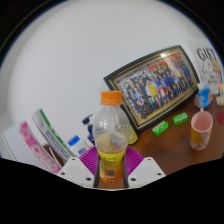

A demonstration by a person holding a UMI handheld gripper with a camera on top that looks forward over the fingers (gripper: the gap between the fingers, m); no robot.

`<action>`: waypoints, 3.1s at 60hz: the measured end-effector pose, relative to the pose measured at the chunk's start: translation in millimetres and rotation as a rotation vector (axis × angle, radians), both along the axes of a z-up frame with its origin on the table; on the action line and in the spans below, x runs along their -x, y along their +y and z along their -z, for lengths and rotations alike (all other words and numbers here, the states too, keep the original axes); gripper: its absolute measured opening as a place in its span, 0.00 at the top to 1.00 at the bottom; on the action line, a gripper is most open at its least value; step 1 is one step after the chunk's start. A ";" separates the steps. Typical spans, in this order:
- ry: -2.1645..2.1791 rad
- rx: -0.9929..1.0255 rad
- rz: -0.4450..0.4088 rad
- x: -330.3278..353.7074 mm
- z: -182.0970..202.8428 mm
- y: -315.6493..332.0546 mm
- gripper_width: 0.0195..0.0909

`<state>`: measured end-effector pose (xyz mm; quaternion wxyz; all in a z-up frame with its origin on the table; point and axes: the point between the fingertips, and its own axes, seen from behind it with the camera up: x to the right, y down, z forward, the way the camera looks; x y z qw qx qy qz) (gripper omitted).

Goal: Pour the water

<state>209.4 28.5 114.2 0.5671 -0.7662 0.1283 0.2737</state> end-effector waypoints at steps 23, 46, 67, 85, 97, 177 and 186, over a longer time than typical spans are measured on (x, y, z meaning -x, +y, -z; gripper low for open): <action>1.027 0.079 0.130 -107.1 -40.5 30.9 0.82; 1.537 0.119 0.195 -155.5 -5.6 45.3 0.82; 0.861 0.110 0.136 -163.2 -33.4 32.7 0.81; -0.075 -0.114 0.209 -289.4 -91.9 13.5 0.82; -0.439 -0.045 0.304 -400.5 -28.1 12.8 0.82; -0.593 0.364 0.276 -373.1 8.9 -226.3 0.07; -0.613 0.378 0.234 -338.3 -15.7 -291.7 0.07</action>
